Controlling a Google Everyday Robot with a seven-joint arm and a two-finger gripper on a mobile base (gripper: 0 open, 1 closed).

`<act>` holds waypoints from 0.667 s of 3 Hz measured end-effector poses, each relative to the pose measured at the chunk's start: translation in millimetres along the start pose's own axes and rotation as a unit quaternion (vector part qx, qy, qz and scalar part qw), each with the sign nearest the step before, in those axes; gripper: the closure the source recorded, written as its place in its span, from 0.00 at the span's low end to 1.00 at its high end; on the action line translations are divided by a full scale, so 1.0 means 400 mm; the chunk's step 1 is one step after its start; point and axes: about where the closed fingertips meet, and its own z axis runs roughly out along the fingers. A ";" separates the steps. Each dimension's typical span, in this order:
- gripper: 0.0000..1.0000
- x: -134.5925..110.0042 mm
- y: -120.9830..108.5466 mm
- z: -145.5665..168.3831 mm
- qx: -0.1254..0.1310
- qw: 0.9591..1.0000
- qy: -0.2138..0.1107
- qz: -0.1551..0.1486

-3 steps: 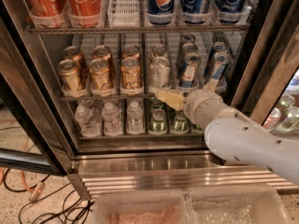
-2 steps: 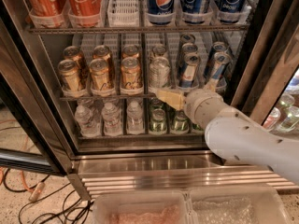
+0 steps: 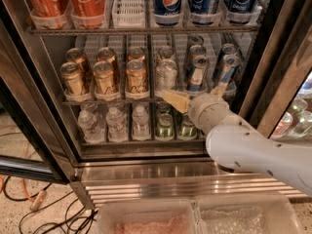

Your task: Pick redbull can from middle shelf of fridge

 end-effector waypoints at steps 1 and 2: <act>0.00 0.004 -0.024 0.012 0.030 0.999 -0.022 0.008; 0.00 0.006 -0.048 0.015 0.055 0.998 -0.037 0.012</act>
Offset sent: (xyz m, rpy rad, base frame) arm 0.0127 -0.0284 -0.0135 0.0146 -0.0818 -0.1825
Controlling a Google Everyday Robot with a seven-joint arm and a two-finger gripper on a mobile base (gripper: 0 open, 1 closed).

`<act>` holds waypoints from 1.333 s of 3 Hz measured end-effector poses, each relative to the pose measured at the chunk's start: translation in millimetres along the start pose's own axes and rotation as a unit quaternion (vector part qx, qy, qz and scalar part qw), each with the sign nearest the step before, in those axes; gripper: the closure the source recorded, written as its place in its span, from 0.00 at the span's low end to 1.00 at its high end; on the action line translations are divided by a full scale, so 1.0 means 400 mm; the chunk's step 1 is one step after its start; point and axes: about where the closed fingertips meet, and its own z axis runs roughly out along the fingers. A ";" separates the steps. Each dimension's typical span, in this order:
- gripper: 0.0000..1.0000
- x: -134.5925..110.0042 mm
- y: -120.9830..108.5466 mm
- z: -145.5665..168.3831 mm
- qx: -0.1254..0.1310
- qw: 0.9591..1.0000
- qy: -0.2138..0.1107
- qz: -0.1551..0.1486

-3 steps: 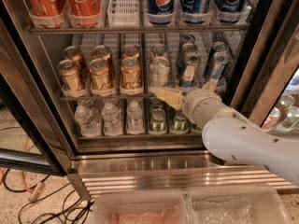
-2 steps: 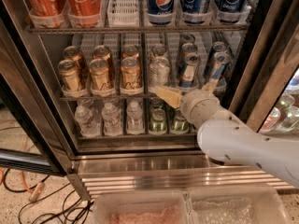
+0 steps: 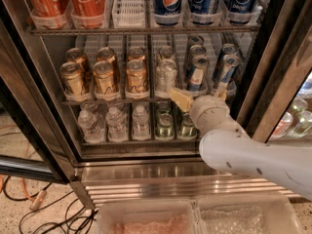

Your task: Pick redbull can from middle shelf of fridge

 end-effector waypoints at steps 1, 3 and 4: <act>0.12 -0.003 -0.013 0.003 0.013 1.000 -0.012 -0.003; 0.22 -0.015 -0.033 0.010 0.032 0.999 -0.030 -0.006; 0.29 -0.027 -0.036 0.020 0.035 0.999 -0.038 -0.009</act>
Offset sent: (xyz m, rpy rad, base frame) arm 0.0048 -0.0156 -0.0032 -0.0184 -0.0460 -0.0771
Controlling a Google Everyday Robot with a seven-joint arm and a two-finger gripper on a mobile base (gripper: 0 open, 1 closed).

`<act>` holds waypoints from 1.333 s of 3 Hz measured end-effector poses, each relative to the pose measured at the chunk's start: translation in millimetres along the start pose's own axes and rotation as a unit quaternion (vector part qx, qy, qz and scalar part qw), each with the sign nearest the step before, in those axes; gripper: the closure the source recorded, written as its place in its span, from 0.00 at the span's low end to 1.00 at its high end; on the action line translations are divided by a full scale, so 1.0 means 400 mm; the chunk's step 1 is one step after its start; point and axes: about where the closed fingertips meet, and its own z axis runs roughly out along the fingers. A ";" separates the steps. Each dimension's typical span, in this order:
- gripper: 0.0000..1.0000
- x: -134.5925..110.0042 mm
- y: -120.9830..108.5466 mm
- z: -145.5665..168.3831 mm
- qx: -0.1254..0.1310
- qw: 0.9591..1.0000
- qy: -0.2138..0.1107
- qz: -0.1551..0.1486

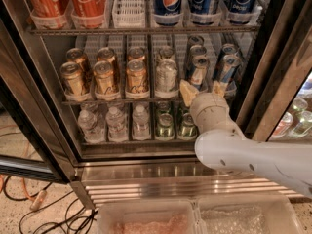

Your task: Pick redbull can from middle shelf of fridge

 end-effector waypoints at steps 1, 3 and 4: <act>0.29 -0.019 -0.004 0.032 0.000 1.000 -0.015 -0.004; 0.28 -0.008 -0.005 0.081 -0.009 1.000 -0.013 -0.005; 0.31 0.001 -0.013 0.109 -0.007 1.000 -0.010 -0.005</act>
Offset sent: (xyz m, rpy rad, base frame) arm 0.0237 -0.0026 0.0040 -0.0116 -0.0386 0.0037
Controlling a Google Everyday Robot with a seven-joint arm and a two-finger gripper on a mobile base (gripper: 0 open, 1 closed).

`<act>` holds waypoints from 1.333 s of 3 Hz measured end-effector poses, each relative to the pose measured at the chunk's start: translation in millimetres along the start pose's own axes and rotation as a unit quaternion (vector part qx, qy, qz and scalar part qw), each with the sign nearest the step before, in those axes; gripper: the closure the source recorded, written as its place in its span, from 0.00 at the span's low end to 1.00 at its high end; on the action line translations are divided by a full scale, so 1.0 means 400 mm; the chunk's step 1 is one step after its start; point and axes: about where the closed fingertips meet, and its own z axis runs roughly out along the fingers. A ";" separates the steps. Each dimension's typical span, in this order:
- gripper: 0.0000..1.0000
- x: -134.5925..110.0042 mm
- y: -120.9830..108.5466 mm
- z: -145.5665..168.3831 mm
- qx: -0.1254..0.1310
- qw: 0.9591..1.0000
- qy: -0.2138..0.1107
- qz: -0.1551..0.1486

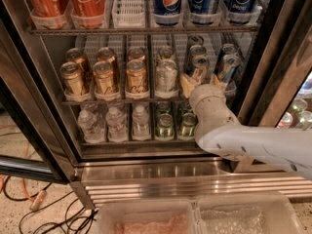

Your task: Pick redbull can from middle shelf of fridge

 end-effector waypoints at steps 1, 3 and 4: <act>0.50 0.004 -0.013 0.014 0.007 1.000 0.000 0.000; 0.96 0.007 -0.023 0.012 0.017 1.000 0.002 0.001; 1.00 -0.020 -0.014 0.000 0.013 1.000 -0.006 -0.001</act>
Offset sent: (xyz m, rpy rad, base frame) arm 0.0066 -0.0143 -0.0124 -0.0003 0.0200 -0.0499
